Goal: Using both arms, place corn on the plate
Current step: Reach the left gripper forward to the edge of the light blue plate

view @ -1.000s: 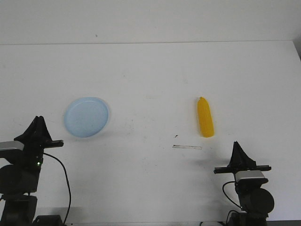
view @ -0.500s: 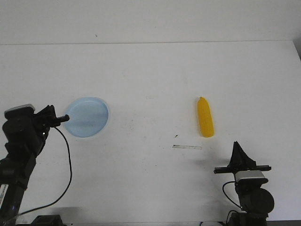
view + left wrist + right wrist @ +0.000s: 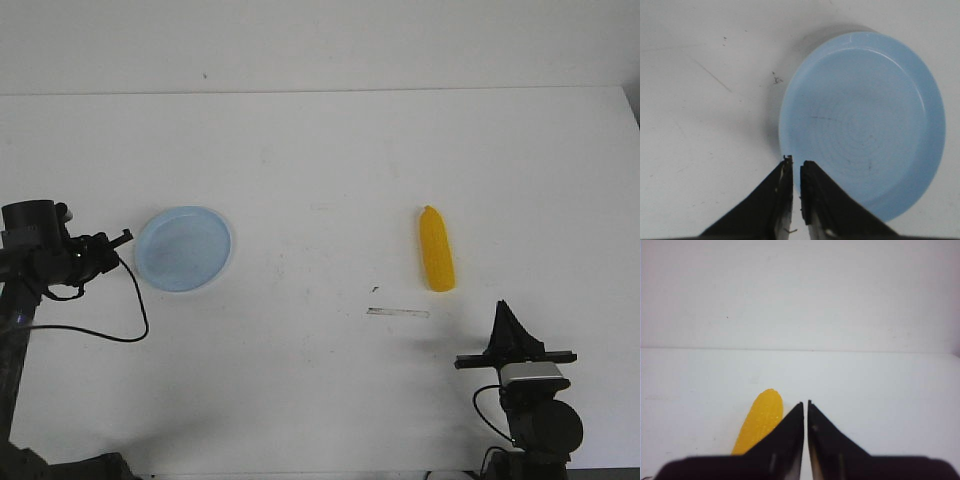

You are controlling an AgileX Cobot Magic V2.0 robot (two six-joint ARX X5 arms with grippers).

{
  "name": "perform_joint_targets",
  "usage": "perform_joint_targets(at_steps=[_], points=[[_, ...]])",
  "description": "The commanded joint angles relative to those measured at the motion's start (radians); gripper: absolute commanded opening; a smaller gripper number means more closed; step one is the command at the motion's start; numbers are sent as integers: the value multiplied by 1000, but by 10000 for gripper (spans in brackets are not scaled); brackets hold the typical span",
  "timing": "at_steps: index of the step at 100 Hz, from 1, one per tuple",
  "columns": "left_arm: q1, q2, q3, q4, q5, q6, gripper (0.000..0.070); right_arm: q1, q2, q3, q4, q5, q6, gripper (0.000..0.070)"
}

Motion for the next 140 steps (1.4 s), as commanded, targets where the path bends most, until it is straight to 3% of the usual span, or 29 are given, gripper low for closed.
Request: perform_joint_targets(at_steps=[1,12,23,43,52,140], points=[[30,42,21,14,73,13,39,1,2,-1,13,-1,13,14],[66,99,21,29,159,-1,70,1,2,-1,13,-1,13,14],[79,145,21,30,161,-13,221,1,2,-1,13,0,13,14],[74,219,21,74,161,-10,264,1,2,-1,13,-1,13,14],[64,254,21,81,161,-13,338,1,2,-1,13,-1,13,14],[-19,336,21,141,161,-11,326,1,2,-1,13,-1,13,14]])
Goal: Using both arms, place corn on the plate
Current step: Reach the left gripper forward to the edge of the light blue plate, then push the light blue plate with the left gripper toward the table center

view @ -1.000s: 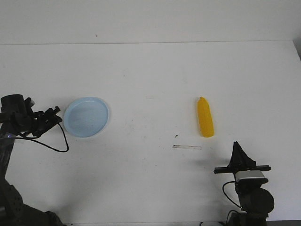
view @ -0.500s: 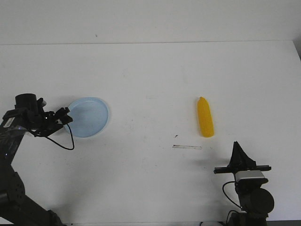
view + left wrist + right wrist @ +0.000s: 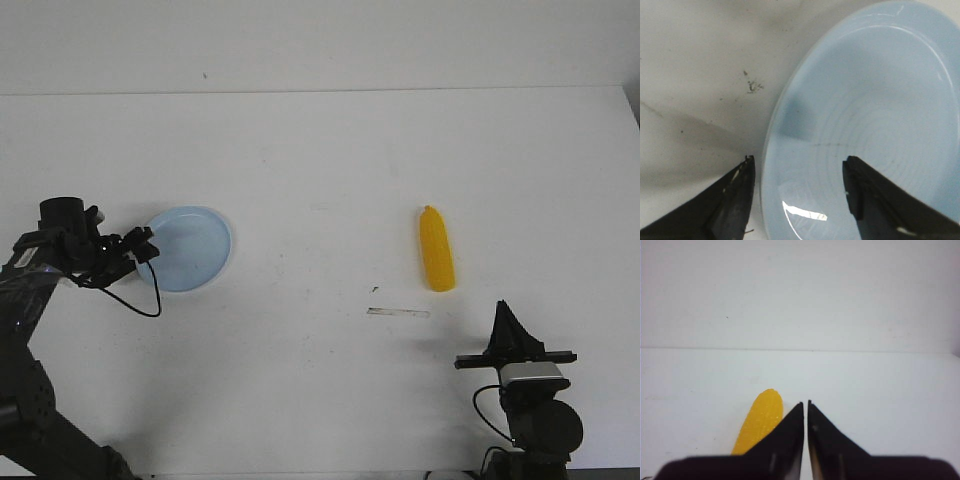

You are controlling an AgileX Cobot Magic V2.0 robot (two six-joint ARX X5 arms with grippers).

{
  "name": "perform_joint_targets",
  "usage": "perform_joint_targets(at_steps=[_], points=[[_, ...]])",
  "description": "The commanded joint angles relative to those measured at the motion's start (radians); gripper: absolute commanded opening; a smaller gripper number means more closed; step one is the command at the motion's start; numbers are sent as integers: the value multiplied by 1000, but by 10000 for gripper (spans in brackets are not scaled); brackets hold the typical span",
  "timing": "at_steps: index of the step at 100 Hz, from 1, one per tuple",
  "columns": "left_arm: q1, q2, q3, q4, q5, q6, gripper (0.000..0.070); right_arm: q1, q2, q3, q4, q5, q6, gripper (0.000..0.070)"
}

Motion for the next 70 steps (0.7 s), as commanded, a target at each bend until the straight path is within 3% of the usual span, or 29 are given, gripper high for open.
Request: perform_joint_targets(at_steps=[1,22,36,44,70], points=[[-5,28,18,-4,4,1,326,1,2,-1,13,-1,13,14],[-21,37,18,-8,4,2,314,1,2,-1,13,-1,13,15],[-21,41,18,-14,4,2,58,1,2,-1,13,-1,13,14],[-21,42,18,-13,4,2,4,1,2,-1,13,-1,13,14],[-36,38,18,-16,8,-1,0,1,2,-1,13,-1,13,15]])
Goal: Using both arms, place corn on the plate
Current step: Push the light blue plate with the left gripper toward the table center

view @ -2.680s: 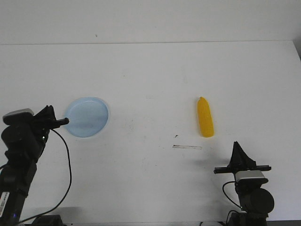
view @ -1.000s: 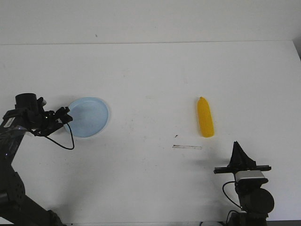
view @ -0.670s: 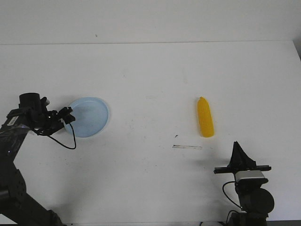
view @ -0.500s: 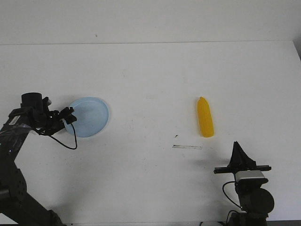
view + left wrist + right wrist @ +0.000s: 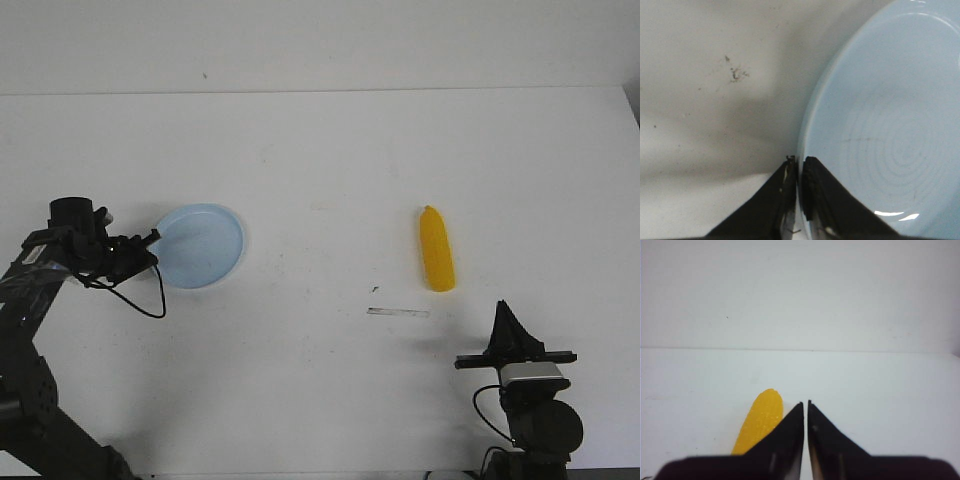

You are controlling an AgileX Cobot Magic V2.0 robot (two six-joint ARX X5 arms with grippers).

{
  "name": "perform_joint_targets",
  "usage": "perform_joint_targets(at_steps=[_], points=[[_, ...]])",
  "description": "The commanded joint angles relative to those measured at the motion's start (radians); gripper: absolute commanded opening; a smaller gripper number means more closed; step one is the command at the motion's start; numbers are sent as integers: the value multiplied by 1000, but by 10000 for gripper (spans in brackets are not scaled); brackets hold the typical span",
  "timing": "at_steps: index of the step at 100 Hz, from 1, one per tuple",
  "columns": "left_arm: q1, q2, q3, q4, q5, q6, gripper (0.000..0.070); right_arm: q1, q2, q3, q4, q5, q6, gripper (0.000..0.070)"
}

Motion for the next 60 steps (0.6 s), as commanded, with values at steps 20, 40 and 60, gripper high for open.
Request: perform_joint_targets(at_steps=[20,40,60], points=[[-66,-15,16,6,80,-44,0,1,2,-1,13,-1,13,15],[-181,-48,16,6,84,-58,0,1,2,-1,13,-1,13,14],[-335,-49,16,36,83,-85,0,1,2,-1,13,0,13,14]])
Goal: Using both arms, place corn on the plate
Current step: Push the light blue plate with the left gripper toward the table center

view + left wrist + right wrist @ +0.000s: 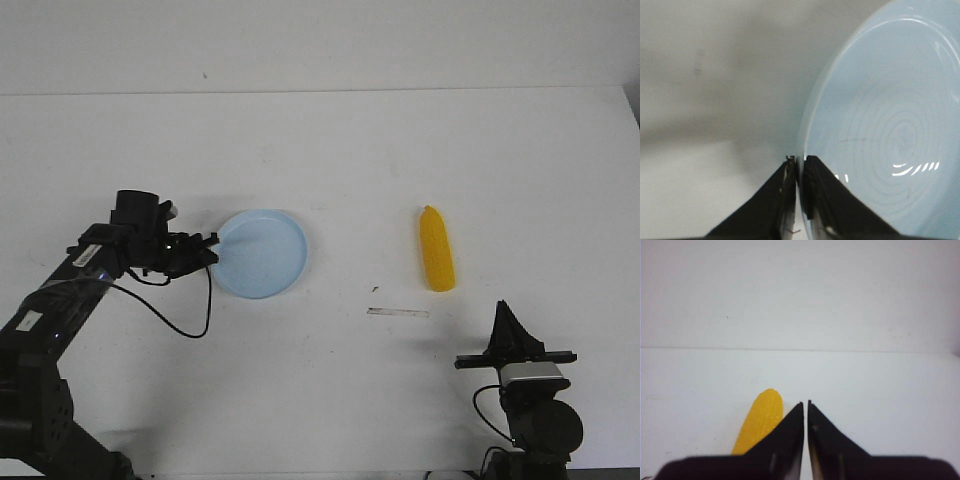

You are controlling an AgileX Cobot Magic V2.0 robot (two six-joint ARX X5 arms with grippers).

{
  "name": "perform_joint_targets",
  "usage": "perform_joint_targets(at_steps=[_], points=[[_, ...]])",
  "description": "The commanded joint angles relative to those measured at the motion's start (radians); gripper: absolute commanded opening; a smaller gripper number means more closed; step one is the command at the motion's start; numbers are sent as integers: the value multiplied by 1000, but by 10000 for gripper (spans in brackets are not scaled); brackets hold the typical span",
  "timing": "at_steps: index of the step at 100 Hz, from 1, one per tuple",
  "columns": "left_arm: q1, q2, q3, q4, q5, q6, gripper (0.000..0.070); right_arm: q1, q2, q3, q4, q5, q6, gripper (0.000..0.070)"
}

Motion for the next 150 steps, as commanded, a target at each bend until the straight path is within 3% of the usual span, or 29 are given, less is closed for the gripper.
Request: perform_joint_targets(at_steps=[1,22,45,110,128,150], points=[[-44,11,16,17,10,-18,1,1,2,-1,13,-1,13,14],[-187,14,16,34,-86,-35,1,1,2,-1,12,-1,13,14],[-276,19,16,38,-88,-35,1,1,2,-1,12,-1,13,15],[-297,54,14,60,-119,-31,6,1,2,-1,13,-1,13,14],[-306,60,14,61,-123,-30,134,1,2,-1,13,-1,13,14],[-312,57,14,60,-122,-30,177,1,2,-1,13,-1,13,15]])
